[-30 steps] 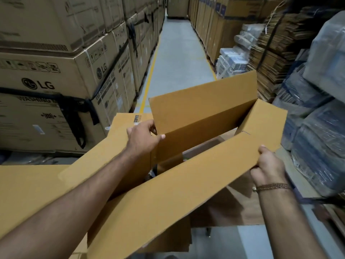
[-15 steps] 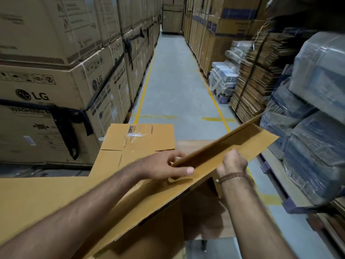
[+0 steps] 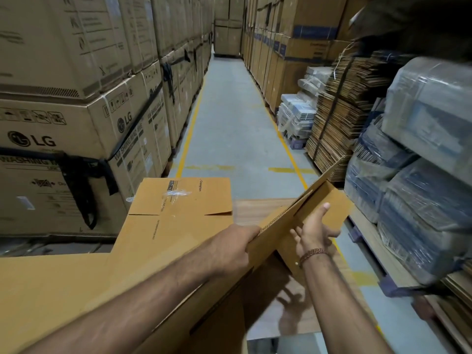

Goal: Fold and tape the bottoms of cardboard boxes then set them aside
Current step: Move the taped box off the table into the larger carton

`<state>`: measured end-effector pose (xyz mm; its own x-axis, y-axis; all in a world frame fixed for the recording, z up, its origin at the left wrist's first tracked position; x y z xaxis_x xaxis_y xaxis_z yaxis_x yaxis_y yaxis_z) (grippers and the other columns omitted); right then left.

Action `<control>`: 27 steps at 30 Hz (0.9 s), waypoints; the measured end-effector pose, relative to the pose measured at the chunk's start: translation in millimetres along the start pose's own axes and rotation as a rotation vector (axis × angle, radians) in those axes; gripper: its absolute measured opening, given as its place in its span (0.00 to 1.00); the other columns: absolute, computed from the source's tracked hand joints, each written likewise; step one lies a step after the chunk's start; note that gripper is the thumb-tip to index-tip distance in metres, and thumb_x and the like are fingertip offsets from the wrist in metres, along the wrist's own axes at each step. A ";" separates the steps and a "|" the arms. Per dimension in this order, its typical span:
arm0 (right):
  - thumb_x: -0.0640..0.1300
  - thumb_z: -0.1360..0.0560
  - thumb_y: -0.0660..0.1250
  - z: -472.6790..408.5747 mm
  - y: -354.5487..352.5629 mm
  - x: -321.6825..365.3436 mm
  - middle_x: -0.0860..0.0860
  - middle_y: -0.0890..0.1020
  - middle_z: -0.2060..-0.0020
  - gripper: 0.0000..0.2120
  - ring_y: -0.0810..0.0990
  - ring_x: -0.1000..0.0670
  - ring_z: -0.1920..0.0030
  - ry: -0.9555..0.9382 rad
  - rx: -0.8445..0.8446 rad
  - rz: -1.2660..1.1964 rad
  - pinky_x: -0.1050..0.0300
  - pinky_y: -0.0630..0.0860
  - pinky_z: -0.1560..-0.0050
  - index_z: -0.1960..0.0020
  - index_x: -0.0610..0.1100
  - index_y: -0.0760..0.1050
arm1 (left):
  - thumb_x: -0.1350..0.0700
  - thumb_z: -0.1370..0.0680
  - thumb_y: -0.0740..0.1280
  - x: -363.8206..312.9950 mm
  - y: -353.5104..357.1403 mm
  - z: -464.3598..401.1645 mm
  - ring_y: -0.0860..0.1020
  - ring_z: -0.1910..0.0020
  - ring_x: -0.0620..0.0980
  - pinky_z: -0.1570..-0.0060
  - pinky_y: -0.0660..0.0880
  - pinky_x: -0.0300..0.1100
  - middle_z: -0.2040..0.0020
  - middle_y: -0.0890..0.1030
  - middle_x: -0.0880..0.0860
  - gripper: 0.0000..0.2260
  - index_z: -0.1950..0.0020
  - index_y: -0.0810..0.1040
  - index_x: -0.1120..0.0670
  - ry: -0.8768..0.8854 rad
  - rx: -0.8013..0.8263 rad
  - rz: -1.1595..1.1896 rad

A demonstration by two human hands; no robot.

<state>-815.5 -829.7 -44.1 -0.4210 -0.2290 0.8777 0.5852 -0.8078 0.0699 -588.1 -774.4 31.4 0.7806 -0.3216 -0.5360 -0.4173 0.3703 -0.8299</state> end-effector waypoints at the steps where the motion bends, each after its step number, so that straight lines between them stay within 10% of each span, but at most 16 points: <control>1: 0.84 0.36 0.54 -5.7 -3.7 2.8 0.44 0.65 0.25 0.58 0.82 0.37 0.41 -0.004 0.014 0.016 0.53 0.82 0.68 0.18 0.51 0.46 | 0.65 0.24 0.61 0.6 2.1 1.9 0.81 0.48 0.49 0.49 0.83 0.52 0.44 0.83 0.48 0.18 0.39 0.77 0.48 0.004 0.005 0.007; 6: 0.73 0.23 0.60 -32.2 -28.1 13.5 0.48 0.55 0.18 0.52 0.76 0.38 0.36 0.193 -0.114 -0.096 0.34 0.79 0.41 0.16 0.48 0.35 | 0.65 0.21 0.62 0.3 -0.3 6.7 0.80 0.42 0.49 0.44 0.82 0.51 0.38 0.82 0.48 0.20 0.33 0.77 0.47 0.038 0.018 0.008; 8: 0.75 0.26 0.57 -57.0 -36.8 2.8 0.48 0.56 0.17 0.52 0.76 0.38 0.36 0.306 -0.131 -0.047 0.35 0.80 0.52 0.15 0.47 0.43 | 0.64 0.21 0.62 0.8 -1.3 8.1 0.80 0.42 0.49 0.44 0.82 0.52 0.38 0.82 0.48 0.20 0.32 0.76 0.47 0.047 0.021 0.010; 11: 0.75 0.24 0.54 -68.2 -41.4 -3.6 0.43 0.76 0.30 0.44 0.80 0.36 0.38 0.263 -0.080 0.115 0.36 0.78 0.40 0.25 0.41 0.68 | 0.65 0.20 0.62 2.8 -5.0 10.4 0.80 0.42 0.48 0.44 0.82 0.52 0.38 0.82 0.48 0.21 0.31 0.76 0.47 0.038 0.014 0.018; 14: 0.81 0.29 0.50 -48.9 -42.3 18.0 0.43 0.81 0.56 0.45 0.83 0.39 0.58 0.038 -0.140 0.380 0.43 0.81 0.52 0.47 0.40 0.77 | 0.65 0.19 0.63 5.7 -12.1 8.8 0.80 0.41 0.46 0.42 0.82 0.48 0.36 0.82 0.47 0.22 0.28 0.75 0.46 0.020 -0.002 0.040; 18: 0.86 0.35 0.50 -37.1 -7.1 42.6 0.46 0.82 0.63 0.43 0.81 0.44 0.66 -0.233 0.091 0.333 0.51 0.76 0.65 0.50 0.47 0.76 | 0.66 0.19 0.63 3.6 -19.2 4.2 0.80 0.41 0.44 0.40 0.81 0.48 0.38 0.82 0.45 0.22 0.31 0.77 0.45 0.029 -0.008 0.031; 23: 0.56 0.24 0.70 -12.3 44.9 53.7 0.47 0.78 0.59 0.19 0.76 0.50 0.71 -0.277 0.389 0.382 0.54 0.78 0.67 0.42 0.45 0.71 | 0.67 0.19 0.63 -7.1 -16.5 5.2 0.78 0.41 0.44 0.44 0.77 0.40 0.40 0.81 0.44 0.19 0.33 0.78 0.49 0.051 0.007 -0.021; 27: 0.44 0.30 0.62 -18.8 58.8 53.8 0.43 0.81 0.60 0.11 0.82 0.43 0.70 -0.311 0.240 0.531 0.47 0.84 0.63 0.50 0.40 0.72 | 0.49 0.15 0.65 -4.7 -18.8 11.8 0.78 0.38 0.46 0.44 0.73 0.41 0.41 0.79 0.43 0.07 0.38 0.75 0.47 0.058 0.046 -0.060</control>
<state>-816.7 -899.7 -1.7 0.1662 -0.3667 0.9154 0.8118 -0.4760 -0.3381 -578.4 -769.6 51.3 0.7750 -0.3936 -0.4944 -0.3478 0.3876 -0.8537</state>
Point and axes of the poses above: each hand's wrist, its own z-axis away from the middle knuckle, its own y-axis out of the palm, x = y × z, the point moved 5 cm from there along -z, towards the middle knuckle
